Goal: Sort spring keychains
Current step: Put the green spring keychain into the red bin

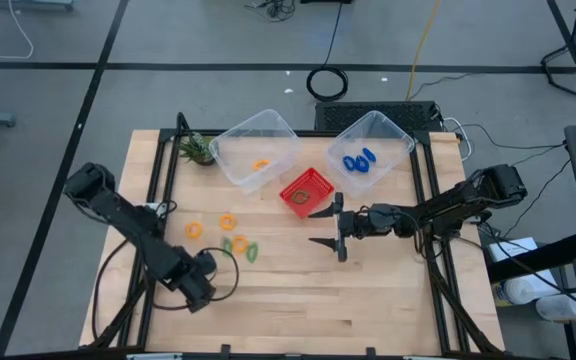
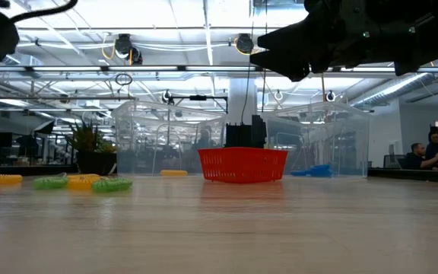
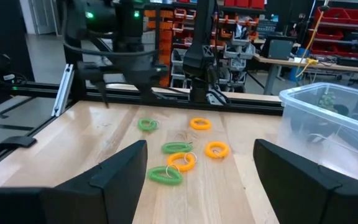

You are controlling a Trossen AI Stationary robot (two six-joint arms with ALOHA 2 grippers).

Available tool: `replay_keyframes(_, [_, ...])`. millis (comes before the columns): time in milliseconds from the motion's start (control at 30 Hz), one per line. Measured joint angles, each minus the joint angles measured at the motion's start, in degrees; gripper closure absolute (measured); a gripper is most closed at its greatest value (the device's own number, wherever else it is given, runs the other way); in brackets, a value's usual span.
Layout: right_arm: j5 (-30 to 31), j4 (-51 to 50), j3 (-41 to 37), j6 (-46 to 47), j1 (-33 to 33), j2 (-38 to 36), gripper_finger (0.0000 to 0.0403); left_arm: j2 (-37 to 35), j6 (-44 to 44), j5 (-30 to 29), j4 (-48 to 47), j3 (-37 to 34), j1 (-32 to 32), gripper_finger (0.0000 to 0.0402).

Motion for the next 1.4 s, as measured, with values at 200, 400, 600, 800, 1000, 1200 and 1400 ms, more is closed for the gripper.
replay_keyframes(200, [0.00,0.24,0.00,-0.02,0.00,0.00,0.0124,0.13,8.52,-3.22,4.73,-0.18,-2.69,0.0007])
replay_keyframes(400, [-0.02,0.17,0.00,1.23,0.00,0.00,0.0124,0.60,14.25,-4.22,4.36,-2.70,-4.92,0.0007])
replay_keyframes(600, [-0.02,0.07,0.00,1.90,0.00,0.00,0.0124,0.62,14.24,-5.67,4.52,-6.89,-5.45,0.0007])
replay_keyframes(800, [-0.02,-0.13,0.00,1.90,0.00,0.00,0.0124,0.62,17.03,-6.33,10.67,-9.79,-4.47,0.0007])
replay_keyframes(1000, [-0.02,-0.18,0.00,1.92,0.00,0.00,0.0124,0.62,17.48,-7.49,16.79,-12.69,-4.17,0.0007])
replay_keyframes(1200, [-0.02,-0.20,0.00,1.82,0.00,0.00,0.0124,0.27,14.86,-7.97,21.78,-15.47,-4.02,0.0007])
replay_keyframes(1400, [-0.02,-0.20,0.00,1.73,0.00,0.00,0.0124,0.38,13.63,-9.47,21.44,-15.61,-3.49,0.0054])
